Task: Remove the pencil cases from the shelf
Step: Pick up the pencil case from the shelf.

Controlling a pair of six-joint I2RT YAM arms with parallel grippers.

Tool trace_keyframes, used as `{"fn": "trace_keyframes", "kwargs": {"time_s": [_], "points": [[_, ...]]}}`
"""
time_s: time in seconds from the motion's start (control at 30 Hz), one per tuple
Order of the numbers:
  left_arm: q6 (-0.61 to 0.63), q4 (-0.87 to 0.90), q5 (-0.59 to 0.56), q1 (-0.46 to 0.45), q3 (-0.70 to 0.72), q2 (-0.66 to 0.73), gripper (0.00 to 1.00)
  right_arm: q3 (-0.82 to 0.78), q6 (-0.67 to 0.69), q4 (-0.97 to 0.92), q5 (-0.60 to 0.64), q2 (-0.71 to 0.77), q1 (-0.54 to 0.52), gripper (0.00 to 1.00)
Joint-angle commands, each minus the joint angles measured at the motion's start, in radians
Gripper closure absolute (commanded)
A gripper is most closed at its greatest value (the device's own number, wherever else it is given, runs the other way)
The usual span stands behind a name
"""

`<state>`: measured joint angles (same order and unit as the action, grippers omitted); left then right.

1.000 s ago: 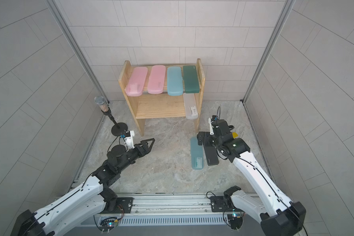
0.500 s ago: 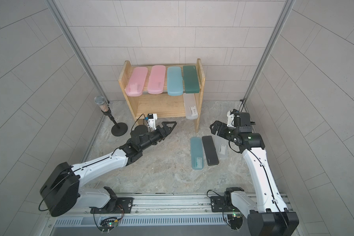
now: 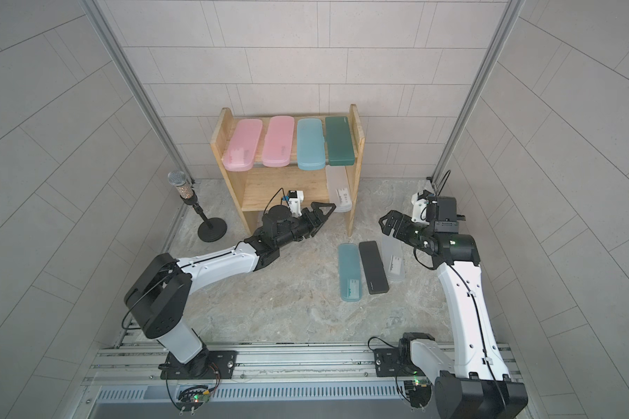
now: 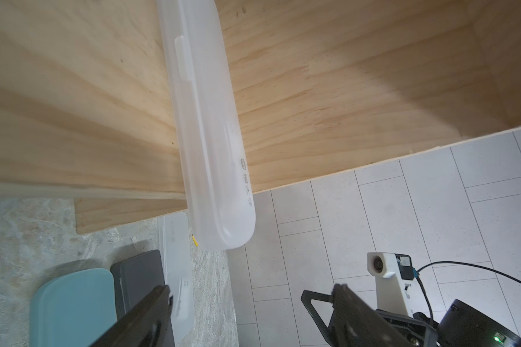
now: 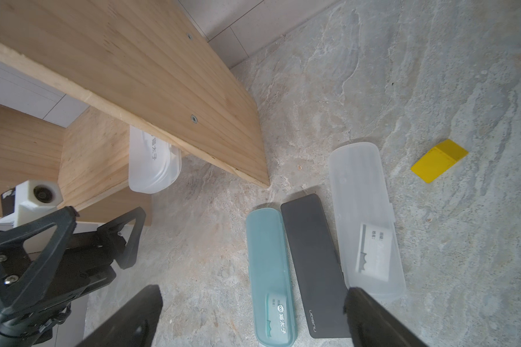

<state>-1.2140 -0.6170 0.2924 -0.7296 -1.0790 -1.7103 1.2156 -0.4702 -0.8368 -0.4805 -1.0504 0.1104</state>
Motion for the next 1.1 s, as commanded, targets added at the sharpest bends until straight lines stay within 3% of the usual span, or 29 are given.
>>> {"fn": "trace_keyframes", "kwargs": {"time_s": [0.0, 0.4, 1.07], "points": [[-0.009, -0.040, 0.012, -0.013, -0.045, -0.026, 0.12, 0.024, 0.016, -0.024, -0.012, -0.001, 0.003, 0.00], [-0.005, -0.046, -0.038, -0.013, -0.110, -0.101, 0.24, 0.055, 0.016, -0.061, -0.014, 0.015, 0.005, 0.00], [-0.019, -0.105, -0.013, 0.014, -0.147, -0.172, 0.44, 0.040, 0.014, -0.104, -0.008, 0.039, 0.005, 0.00]]}}
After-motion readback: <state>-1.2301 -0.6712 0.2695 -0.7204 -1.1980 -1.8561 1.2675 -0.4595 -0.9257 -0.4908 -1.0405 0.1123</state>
